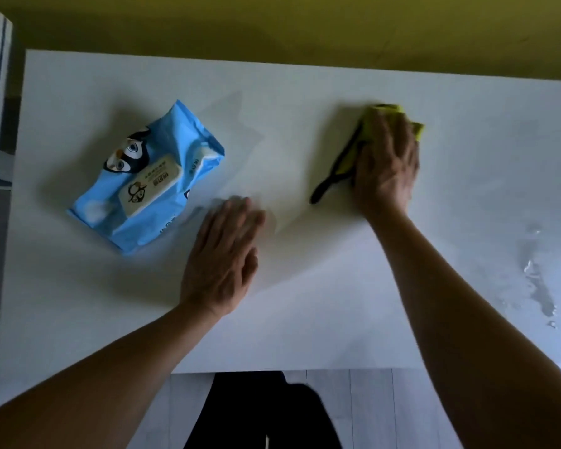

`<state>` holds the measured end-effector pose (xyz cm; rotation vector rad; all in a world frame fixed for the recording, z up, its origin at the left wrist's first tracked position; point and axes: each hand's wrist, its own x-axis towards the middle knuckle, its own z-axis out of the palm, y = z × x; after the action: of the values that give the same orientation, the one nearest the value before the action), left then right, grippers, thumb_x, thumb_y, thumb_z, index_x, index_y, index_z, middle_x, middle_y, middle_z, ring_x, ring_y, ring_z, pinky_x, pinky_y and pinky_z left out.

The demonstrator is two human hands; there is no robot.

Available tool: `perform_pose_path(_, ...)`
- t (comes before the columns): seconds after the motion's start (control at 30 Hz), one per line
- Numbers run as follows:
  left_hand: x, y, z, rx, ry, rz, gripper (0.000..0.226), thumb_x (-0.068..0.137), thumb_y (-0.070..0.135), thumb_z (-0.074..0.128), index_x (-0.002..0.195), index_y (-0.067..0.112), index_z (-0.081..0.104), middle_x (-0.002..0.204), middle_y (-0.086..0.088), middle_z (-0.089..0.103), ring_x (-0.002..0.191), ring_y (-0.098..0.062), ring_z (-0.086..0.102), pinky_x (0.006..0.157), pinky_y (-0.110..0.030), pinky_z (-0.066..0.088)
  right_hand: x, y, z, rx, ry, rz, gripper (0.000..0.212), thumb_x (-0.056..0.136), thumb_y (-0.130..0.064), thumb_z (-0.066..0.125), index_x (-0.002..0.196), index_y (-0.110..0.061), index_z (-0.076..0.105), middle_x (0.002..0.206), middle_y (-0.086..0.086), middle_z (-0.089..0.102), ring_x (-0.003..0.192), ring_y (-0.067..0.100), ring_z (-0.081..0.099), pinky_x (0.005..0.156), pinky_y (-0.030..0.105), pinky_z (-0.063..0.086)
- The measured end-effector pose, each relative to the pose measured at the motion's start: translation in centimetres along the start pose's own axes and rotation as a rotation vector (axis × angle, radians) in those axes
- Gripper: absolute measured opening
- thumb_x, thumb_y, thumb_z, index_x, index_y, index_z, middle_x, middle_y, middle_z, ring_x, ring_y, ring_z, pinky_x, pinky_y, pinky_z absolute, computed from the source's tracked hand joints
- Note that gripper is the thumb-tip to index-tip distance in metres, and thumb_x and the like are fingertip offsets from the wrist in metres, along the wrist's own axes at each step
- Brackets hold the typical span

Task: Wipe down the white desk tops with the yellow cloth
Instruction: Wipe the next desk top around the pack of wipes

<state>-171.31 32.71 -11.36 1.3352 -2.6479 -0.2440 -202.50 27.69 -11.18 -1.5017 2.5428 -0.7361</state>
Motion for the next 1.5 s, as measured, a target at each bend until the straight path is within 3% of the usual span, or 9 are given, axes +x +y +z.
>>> perform_pose_path(0.2, 0.1, -0.1, -0.1, -0.007, 0.004, 0.077, 0.055, 0.109, 0.028, 0.035, 0.163, 0.019, 0.034, 0.171, -0.009, 0.028, 0.159, -0.034, 0.023, 0.127, -0.056, 0.024, 1.7, -0.2, 0.1, -0.046, 0.130, 0.290, 0.059, 0.099, -0.031, 0.042, 0.157, -0.030, 0.034, 0.166, 0.013, 0.023, 0.153, 0.033, 0.021, 0.123, 0.045, 0.019)
perform_pose_path(0.37, 0.2, -0.1, -0.2, -0.022, -0.017, 0.055, 0.057, 0.105, 0.025, 0.042, 0.161, 0.018, 0.039, 0.170, -0.011, 0.030, 0.157, -0.035, 0.027, 0.126, -0.055, 0.026, 0.5, -9.7, 5.2, 0.054, -0.024, -0.171, 0.054, 0.095, -0.021, 0.059, 0.149, -0.020, 0.051, 0.158, 0.023, 0.037, 0.146, 0.042, 0.032, 0.120, 0.047, 0.024)
perform_pose_path(0.6, 2.5, 2.4, -0.6, -0.043, -0.052, -0.016, 0.052, 0.095, 0.020, 0.058, 0.144, 0.005, 0.055, 0.153, -0.021, 0.050, 0.145, -0.039, 0.044, 0.120, -0.056, 0.037, 1.7, -14.8, 7.4, 0.087, -0.244, -0.523, 0.053, 0.101, -0.035, 0.041, 0.154, -0.031, 0.041, 0.164, 0.012, 0.031, 0.153, 0.032, 0.023, 0.126, 0.044, 0.016)
perform_pose_path(0.73, 3.8, 4.7, 0.2, -0.051, -0.053, -0.113, 0.064, 0.097, 0.025, 0.044, 0.159, 0.008, 0.040, 0.168, -0.016, 0.033, 0.155, -0.038, 0.030, 0.126, -0.056, 0.025, 5.4, -7.3, 5.5, 0.066, -0.007, -0.167, 0.057, 0.093, -0.030, 0.050, 0.150, -0.027, 0.049, 0.160, 0.015, 0.038, 0.147, 0.037, 0.034, 0.118, 0.044, 0.026)
perform_pose_path(0.87, 3.8, 4.9, 0.7, -0.023, -0.020, -0.132, 0.063, 0.098, 0.025, 0.043, 0.159, 0.008, 0.041, 0.167, -0.017, 0.034, 0.154, -0.040, 0.032, 0.125, -0.058, 0.025, 8.4, -1.8, 2.4, 0.001, 0.149, 0.287, 0.062, 0.094, -0.031, 0.043, 0.156, -0.033, 0.037, 0.166, 0.008, 0.026, 0.153, 0.028, 0.022, 0.123, 0.042, 0.018)
perform_pose_path(0.93, 3.7, 5.0, 0.8, -0.015, -0.007, -0.133, 0.063, 0.098, 0.024, 0.044, 0.158, 0.007, 0.042, 0.167, -0.017, 0.034, 0.154, -0.040, 0.032, 0.125, -0.058, 0.025, 9.0, -2.8, 2.7, -0.005, 0.159, 0.354, 0.062, 0.096, -0.031, 0.040, 0.158, -0.034, 0.033, 0.168, 0.007, 0.022, 0.155, 0.027, 0.017, 0.125, 0.041, 0.013)
perform_pose_path(1.23, 3.5, 4.8, 0.8, 0.030, 0.004, -0.127, 0.068, 0.094, 0.028, 0.046, 0.159, 0.011, 0.033, 0.166, -0.018, 0.035, 0.156, -0.037, 0.029, 0.128, -0.054, 0.024, 6.0, -18.5, 9.3, 0.064, -0.186, -0.421, 0.054, 0.099, -0.034, 0.044, 0.153, -0.029, 0.043, 0.160, 0.013, 0.038, 0.152, 0.030, 0.027, 0.125, 0.040, 0.013)
perform_pose_path(1.33, 3.8, 4.8, 0.9, 0.004, 0.024, -0.134, 0.065, 0.097, 0.026, 0.043, 0.160, 0.011, 0.039, 0.167, -0.016, 0.035, 0.155, -0.036, 0.031, 0.126, -0.056, 0.027, 7.2, -15.1, 8.8, 0.076, -0.157, -0.465, 0.055, 0.097, -0.035, 0.048, 0.152, -0.030, 0.046, 0.158, 0.013, 0.041, 0.149, 0.031, 0.033, 0.123, 0.038, 0.020)
perform_pose_path(1.5, 3.7, 4.9, 1.2, 0.005, 0.040, -0.135, 0.064, 0.095, 0.022, 0.045, 0.159, 0.010, 0.042, 0.167, -0.013, 0.035, 0.153, -0.038, 0.035, 0.126, -0.056, 0.025, 10.1, -1.5, 3.4, -0.002, 0.042, -0.110, 0.058, 0.092, -0.035, 0.043, 0.150, -0.029, 0.049, 0.155, 0.014, 0.044, 0.144, 0.034, 0.038, 0.118, 0.040, 0.025)
